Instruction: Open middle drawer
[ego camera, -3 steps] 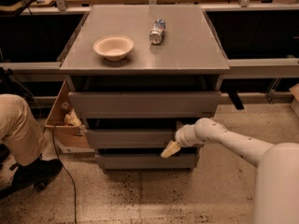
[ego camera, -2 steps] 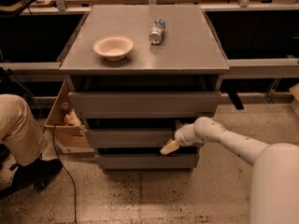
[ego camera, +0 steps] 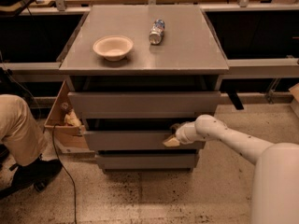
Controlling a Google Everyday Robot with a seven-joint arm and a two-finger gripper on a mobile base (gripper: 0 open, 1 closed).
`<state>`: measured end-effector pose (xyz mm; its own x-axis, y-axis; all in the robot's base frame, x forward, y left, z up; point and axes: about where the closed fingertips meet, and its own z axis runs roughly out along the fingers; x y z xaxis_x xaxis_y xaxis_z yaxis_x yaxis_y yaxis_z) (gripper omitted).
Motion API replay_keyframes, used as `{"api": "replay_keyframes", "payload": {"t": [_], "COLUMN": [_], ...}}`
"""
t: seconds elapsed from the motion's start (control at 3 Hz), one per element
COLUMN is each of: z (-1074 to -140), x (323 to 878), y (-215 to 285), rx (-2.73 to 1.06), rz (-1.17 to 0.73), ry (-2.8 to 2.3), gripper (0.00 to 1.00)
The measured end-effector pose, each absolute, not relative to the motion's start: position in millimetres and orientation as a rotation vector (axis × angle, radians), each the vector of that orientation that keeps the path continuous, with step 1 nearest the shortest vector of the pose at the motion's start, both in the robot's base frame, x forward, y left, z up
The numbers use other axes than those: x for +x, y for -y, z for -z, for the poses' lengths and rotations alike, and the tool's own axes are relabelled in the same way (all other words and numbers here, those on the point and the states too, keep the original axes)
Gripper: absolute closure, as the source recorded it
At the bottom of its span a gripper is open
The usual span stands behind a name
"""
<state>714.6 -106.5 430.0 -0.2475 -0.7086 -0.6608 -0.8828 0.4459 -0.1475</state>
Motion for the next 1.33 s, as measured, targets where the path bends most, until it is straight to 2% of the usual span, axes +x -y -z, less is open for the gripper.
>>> {"api": "replay_keyframes", "payload": {"t": [0.33,0.67,1.0,1.33], "z": [-437,-435,-429,-427], "x": [715,692,652,624], "y": [108,106,105,104], "rx": [-1.329,-1.37,-1.445,-1.508], "rz": [-0.333,-0.363,-0.416,-0.455], "ry": [-2.028,-2.041,-2.067,-2.09], "gripper": [0.36,0.24,0.03,1.0]}}
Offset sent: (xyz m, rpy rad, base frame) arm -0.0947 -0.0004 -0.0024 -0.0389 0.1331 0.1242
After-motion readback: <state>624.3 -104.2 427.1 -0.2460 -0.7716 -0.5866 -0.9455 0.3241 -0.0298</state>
